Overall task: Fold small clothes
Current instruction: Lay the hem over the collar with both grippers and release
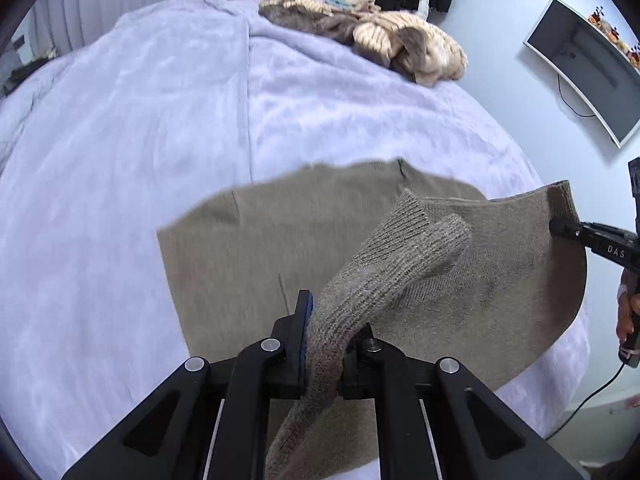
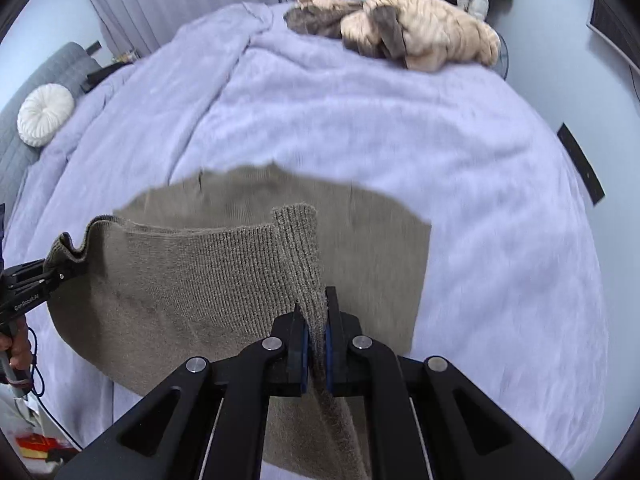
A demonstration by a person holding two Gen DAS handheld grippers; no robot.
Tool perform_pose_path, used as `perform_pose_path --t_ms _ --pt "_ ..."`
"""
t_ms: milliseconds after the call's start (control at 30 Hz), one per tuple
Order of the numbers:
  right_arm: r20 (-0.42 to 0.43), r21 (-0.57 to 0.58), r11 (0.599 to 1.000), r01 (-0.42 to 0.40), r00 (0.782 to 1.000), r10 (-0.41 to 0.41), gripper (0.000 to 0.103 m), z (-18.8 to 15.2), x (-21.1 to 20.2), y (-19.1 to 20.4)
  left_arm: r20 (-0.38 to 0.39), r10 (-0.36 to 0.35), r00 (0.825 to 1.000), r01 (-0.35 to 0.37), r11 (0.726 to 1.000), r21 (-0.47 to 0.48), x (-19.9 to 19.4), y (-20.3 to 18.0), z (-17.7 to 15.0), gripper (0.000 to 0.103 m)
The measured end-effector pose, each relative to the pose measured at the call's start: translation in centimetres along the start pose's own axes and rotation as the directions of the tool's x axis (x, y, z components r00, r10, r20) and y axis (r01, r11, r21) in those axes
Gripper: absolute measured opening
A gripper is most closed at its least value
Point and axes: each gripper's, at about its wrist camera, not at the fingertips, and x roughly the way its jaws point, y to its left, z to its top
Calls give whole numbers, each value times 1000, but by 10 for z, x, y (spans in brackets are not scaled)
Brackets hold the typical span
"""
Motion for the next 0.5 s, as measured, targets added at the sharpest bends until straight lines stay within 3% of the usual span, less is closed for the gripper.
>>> perform_pose_path --t_ms 167,333,400,433,500 --pt "18 -12 1000 0 1000 0 6 50 39 -7 22 61 998 -61 998 -16 34 14 33 11" --pt "-93 48 999 -6 996 10 6 59 108 -21 -71 117 991 -123 987 -100 103 29 34 12" --pt "-132 100 995 -8 991 21 6 52 132 -30 -118 178 977 -191 974 -119 122 36 30 28" --pt "-149 130 991 -9 988 28 7 50 143 -36 -134 231 964 -247 961 -123 129 40 30 55" --pt "-176 179 984 -7 984 39 10 46 155 -45 -91 345 934 -356 923 -147 123 52 29 81"
